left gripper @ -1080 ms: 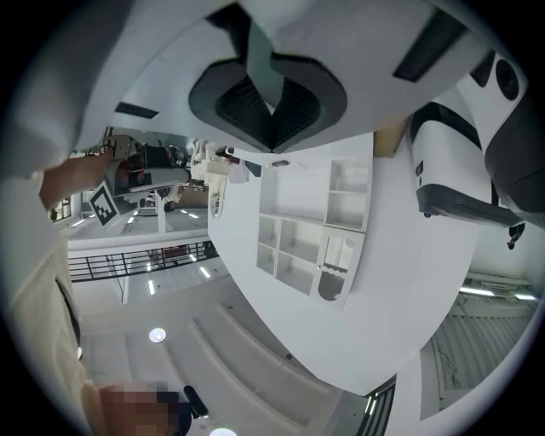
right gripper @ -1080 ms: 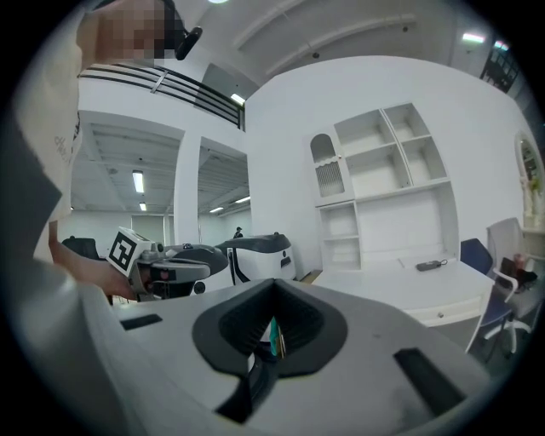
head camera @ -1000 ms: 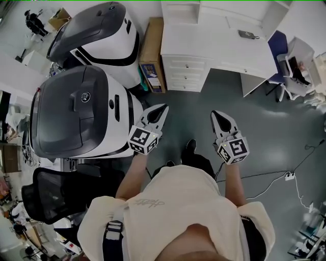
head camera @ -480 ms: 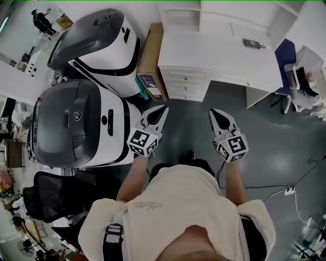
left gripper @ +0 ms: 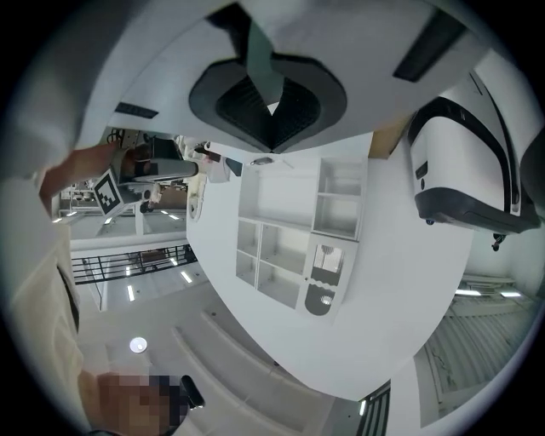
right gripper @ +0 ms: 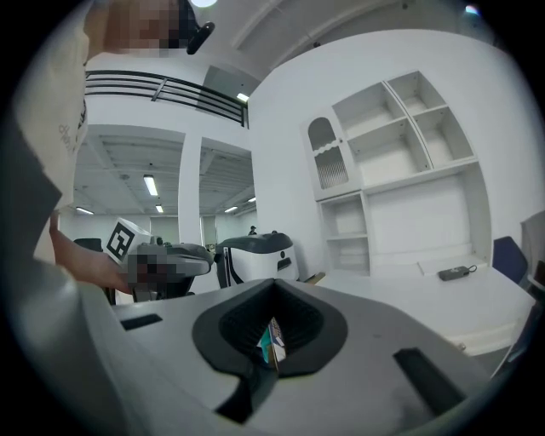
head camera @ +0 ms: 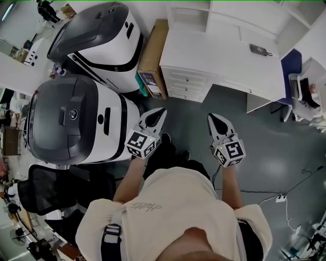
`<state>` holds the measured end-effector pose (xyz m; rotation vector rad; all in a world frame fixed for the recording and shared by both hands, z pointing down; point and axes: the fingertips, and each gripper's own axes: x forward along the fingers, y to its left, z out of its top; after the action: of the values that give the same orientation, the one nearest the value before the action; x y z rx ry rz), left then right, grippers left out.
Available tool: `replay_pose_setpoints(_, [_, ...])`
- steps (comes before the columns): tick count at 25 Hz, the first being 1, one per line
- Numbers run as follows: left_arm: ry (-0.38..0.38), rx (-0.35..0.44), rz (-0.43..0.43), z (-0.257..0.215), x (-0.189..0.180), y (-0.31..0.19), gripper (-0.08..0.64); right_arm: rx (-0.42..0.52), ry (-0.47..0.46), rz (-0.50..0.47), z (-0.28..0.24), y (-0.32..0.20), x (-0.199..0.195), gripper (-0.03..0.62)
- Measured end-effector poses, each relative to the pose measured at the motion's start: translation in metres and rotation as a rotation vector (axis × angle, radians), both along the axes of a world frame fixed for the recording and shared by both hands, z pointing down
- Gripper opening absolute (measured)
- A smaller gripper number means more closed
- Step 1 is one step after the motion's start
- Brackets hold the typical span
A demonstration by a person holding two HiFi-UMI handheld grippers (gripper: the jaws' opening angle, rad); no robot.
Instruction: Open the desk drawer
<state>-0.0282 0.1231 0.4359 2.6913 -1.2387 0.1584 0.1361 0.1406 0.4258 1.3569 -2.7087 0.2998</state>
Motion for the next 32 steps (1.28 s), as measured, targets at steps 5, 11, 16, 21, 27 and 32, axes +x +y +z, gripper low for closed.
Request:
replay_pose_setpoints(5, [0.047, -0.043, -0.012, 0.017, -0.005, -0.027, 0.0, -0.033, 0.006, 0.047, 0.007, -0.019, 0.012, -0.006])
replay_pose_setpoints(11, [0.063, -0.013, 0.013, 0.007, -0.008, -0.074, 0.0, -0.038, -0.013, 0.065, 0.0, -0.062, 0.007, -0.006])
replay_pose_setpoints(16, [0.084, -0.02, 0.016, 0.005, -0.026, -0.121, 0.0, -0.043, -0.051, 0.072, -0.014, -0.111, -0.008, -0.006])
replay_pose_setpoints(21, [0.09, 0.008, 0.039, -0.01, -0.041, -0.173, 0.0, -0.007, -0.04, 0.096, -0.036, -0.16, -0.022, -0.006])
replay_pose_setpoints(27, [0.118, 0.024, 0.08, -0.017, -0.057, -0.223, 0.0, -0.027, -0.006, 0.16, -0.028, -0.198, -0.038, -0.006])
replay_pose_setpoints(32, [0.089, 0.09, 0.098, -0.014, -0.07, -0.25, 0.0, -0.049, 0.048, 0.225, -0.01, -0.218, -0.047, -0.006])
